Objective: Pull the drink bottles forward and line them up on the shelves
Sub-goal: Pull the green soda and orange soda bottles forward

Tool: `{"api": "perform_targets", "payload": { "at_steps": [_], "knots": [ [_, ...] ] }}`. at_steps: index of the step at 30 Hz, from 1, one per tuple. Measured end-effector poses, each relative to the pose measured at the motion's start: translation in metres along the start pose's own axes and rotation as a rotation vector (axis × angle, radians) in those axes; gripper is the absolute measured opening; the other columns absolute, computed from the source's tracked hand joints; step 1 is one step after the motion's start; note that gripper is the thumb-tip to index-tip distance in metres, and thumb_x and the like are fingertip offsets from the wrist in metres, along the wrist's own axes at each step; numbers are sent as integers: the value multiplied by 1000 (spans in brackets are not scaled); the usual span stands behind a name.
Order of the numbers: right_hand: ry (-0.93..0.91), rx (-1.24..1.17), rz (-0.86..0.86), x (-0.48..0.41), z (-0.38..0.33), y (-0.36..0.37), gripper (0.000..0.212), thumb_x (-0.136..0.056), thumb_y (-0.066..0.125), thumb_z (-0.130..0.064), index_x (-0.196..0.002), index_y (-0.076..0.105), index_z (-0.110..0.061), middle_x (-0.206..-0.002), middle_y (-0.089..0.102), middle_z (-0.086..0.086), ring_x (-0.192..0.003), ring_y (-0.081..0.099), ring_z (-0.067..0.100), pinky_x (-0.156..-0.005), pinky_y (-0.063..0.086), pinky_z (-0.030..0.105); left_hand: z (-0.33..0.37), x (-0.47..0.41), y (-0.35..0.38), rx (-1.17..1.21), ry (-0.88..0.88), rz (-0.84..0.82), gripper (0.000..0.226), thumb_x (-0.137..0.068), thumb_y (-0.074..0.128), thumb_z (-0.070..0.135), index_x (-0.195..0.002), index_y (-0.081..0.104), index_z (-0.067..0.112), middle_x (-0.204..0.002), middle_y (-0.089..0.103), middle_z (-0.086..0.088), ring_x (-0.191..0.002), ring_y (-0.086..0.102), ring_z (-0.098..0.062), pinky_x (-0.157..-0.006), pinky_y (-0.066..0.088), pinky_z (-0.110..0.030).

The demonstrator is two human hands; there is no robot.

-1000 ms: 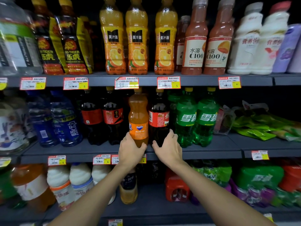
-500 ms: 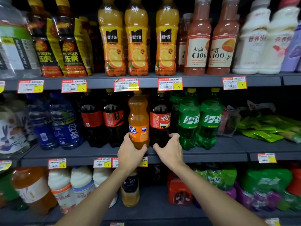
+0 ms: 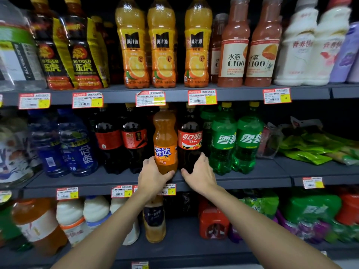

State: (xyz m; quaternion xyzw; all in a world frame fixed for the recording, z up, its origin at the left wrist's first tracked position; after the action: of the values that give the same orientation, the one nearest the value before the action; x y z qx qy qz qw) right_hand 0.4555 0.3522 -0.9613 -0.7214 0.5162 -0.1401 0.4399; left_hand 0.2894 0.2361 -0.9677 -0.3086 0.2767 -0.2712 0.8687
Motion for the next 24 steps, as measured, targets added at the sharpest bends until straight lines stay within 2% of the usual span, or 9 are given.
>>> {"api": "perform_targets", "payload": {
  "at_steps": [3,8,12,19,24],
  "knots": [
    [11,-43,-30,-1,-1,2,96,-87,70,-47,-154,14,-6,-149,39,14,-124,55,37,-94,48,42,0,-1,1,36,-18,2,85,-72,82,55,-139,43,19,-127,60,0,-115,60,-23,-94,51,-41],
    [45,-7,38,6,-5,-2,89,-86,73,-49,-147,24,-7,-138,41,14,-117,59,35,-88,50,41,2,4,2,-44,-75,60,90,-71,81,60,-138,42,14,-126,52,-8,-110,60,-30,-90,50,-42],
    [0,39,74,10,-2,-9,84,-79,78,-54,-135,32,-10,-129,47,10,-110,63,34,-83,50,40,-2,2,0,-57,-21,9,88,-73,83,52,-141,42,15,-128,50,-8,-111,60,-30,-91,50,-42],
    [-81,1,-67,1,6,-8,106,-79,81,-46,-154,16,-11,-146,48,13,-127,54,36,-100,48,44,-1,-3,-6,10,48,-66,81,-72,87,44,-137,48,15,-121,68,-4,-109,65,-23,-94,55,-40],
    [-109,-50,-102,0,8,-8,93,-81,81,-40,-149,25,-13,-144,50,12,-130,52,33,-104,46,44,-5,2,-3,61,32,-28,87,-70,88,44,-139,44,12,-121,68,-4,-107,66,-21,-90,55,-35]
  ]
}}
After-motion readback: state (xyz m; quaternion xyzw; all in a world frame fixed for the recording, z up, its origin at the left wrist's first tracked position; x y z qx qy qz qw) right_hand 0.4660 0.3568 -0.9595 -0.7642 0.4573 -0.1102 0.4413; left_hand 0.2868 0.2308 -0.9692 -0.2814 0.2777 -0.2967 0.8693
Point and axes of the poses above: each hand's wrist, its own x-axis away from the middle knuckle, its own y-axis out of the palm, z = x × y, the point moved 8 cm from there along -x, towards the middle knuckle
